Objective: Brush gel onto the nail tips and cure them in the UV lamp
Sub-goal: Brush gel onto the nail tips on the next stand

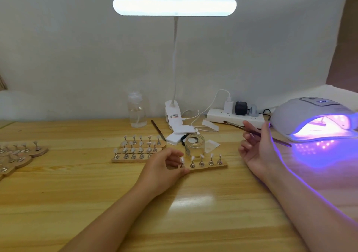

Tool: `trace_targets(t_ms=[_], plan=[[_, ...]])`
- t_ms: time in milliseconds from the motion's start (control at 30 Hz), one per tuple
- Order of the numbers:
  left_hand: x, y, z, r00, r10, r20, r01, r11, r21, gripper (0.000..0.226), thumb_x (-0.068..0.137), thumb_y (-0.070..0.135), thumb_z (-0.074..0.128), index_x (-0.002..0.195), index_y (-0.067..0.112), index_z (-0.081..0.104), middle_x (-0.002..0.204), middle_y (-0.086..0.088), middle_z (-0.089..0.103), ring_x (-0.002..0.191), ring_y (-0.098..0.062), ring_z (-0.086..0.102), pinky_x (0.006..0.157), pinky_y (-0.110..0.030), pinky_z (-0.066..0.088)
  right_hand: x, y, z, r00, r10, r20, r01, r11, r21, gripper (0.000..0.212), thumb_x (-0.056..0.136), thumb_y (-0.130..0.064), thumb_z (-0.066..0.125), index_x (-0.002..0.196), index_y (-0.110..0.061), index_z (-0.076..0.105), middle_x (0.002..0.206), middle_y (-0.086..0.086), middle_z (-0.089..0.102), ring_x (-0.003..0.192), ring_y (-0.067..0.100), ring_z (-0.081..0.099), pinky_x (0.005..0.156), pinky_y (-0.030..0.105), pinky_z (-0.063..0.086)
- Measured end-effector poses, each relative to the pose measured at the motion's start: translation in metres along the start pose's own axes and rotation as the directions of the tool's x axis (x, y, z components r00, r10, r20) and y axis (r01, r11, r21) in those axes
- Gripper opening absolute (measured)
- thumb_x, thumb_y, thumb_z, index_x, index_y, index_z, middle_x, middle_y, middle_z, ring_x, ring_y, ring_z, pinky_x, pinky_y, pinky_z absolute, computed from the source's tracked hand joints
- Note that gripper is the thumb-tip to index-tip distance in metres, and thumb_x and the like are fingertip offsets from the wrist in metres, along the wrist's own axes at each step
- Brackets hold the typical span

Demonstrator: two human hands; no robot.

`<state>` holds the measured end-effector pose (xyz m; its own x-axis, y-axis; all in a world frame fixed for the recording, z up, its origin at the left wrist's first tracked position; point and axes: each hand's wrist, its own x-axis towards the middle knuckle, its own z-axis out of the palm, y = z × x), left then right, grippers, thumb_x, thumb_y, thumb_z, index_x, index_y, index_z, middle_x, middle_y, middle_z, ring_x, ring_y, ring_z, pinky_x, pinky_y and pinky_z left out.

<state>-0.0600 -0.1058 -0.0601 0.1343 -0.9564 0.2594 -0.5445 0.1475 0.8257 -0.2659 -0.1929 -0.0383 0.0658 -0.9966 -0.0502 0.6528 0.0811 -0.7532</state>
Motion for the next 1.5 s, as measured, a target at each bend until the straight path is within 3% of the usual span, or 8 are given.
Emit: trace_targets(t_ms=[233,333,633,800,900,1100,1267,1500], plan=[[0.003,0.0,0.0,1.0,-0.022,0.0,0.022,1.0,0.001,0.015,0.071,0.021,0.077,0.076,0.029,0.065,0.078,0.012,0.065,0.075,0.005,0.059,0.066,-0.001,0.042,-0.002,0.0,0.019,0.987,-0.16,0.031,0.162,0.939,-0.302,0.031,0.063,-0.048,0.068,0.056,-0.018,0.065,0.047,-0.006,0.056,0.038,0.002,0.046,0.041,0.015,0.042],[0.004,-0.001,0.0,0.999,-0.039,-0.001,0.039,0.999,0.0,0.013,0.071,0.022,0.076,0.08,0.027,0.069,0.076,0.012,0.065,0.072,0.005,0.057,0.063,0.0,0.039,0.0,0.0,0.03,0.951,-0.28,0.133,0.31,0.854,-0.419,0.026,0.073,-0.038,0.069,0.058,-0.017,0.065,0.045,-0.007,0.055,0.04,0.002,0.046,0.042,0.014,0.04],[0.004,-0.002,0.002,1.0,-0.009,-0.025,0.009,1.0,-0.006,0.011,0.076,0.016,0.072,0.081,0.025,0.071,0.075,0.02,0.063,0.074,0.008,0.057,0.066,0.0,0.039,0.015,0.002,0.059,0.831,-0.341,0.44,0.543,0.326,-0.774,0.033,0.076,-0.038,0.071,0.058,-0.018,0.053,0.041,-0.007,0.059,0.039,-0.003,0.052,0.047,0.006,0.039],[0.005,-0.003,0.002,0.999,0.004,-0.038,-0.004,1.0,-0.002,0.01,0.076,0.015,0.072,0.079,0.025,0.071,0.075,0.018,0.065,0.076,0.005,0.059,0.068,-0.001,0.041,0.018,0.014,0.065,0.817,-0.268,0.51,0.549,0.096,-0.83,0.035,0.076,-0.045,0.069,0.054,-0.021,0.054,0.045,-0.009,0.057,0.05,0.005,0.059,0.061,0.027,0.05],[0.005,-0.003,0.001,0.998,0.034,-0.045,-0.033,0.999,0.022,0.01,0.076,0.014,0.072,0.081,0.022,0.072,0.076,0.017,0.065,0.077,0.004,0.059,0.068,0.0,0.04,0.02,0.021,0.066,0.827,-0.213,0.52,0.534,0.009,-0.846,0.036,0.078,-0.047,0.067,0.056,-0.023,0.052,0.05,-0.009,0.056,0.054,0.006,0.057,0.058,0.025,0.046],[0.006,-0.003,0.0,0.994,0.083,-0.068,-0.079,0.995,0.057,0.01,0.077,0.011,0.071,0.085,0.015,0.073,0.075,0.017,0.063,0.074,0.006,0.058,0.069,-0.001,0.04,0.021,0.022,0.068,0.836,-0.188,0.515,0.523,-0.009,-0.852,0.036,0.079,-0.046,0.066,0.057,-0.022,0.05,0.053,-0.008,0.053,0.057,0.009,0.055,0.058,0.026,0.043],[0.006,-0.004,-0.002,0.99,0.105,-0.095,-0.098,0.992,0.08,0.009,0.077,0.01,0.07,0.085,0.014,0.073,0.075,0.02,0.061,0.077,0.006,0.056,0.069,0.001,0.038,0.023,0.015,0.065,0.811,-0.341,0.475,0.545,0.146,-0.826,0.035,0.079,-0.042,0.067,0.057,-0.018,0.053,0.048,-0.005,0.056,0.048,0.003,0.057,0.061,0.024,0.048],[0.004,-0.005,-0.001,0.986,0.107,-0.124,-0.097,0.992,0.081,0.009,0.077,0.009,0.07,0.082,0.017,0.073,0.076,0.02,0.061,0.076,0.009,0.055,0.07,0.001,0.037,0.029,0.009,0.057,0.855,-0.455,0.25,0.436,0.365,-0.823,0.038,0.079,-0.036,0.069,0.053,-0.016,0.05,0.039,-0.008,0.052,0.04,-0.009,0.051,0.043,0.004,0.035]])
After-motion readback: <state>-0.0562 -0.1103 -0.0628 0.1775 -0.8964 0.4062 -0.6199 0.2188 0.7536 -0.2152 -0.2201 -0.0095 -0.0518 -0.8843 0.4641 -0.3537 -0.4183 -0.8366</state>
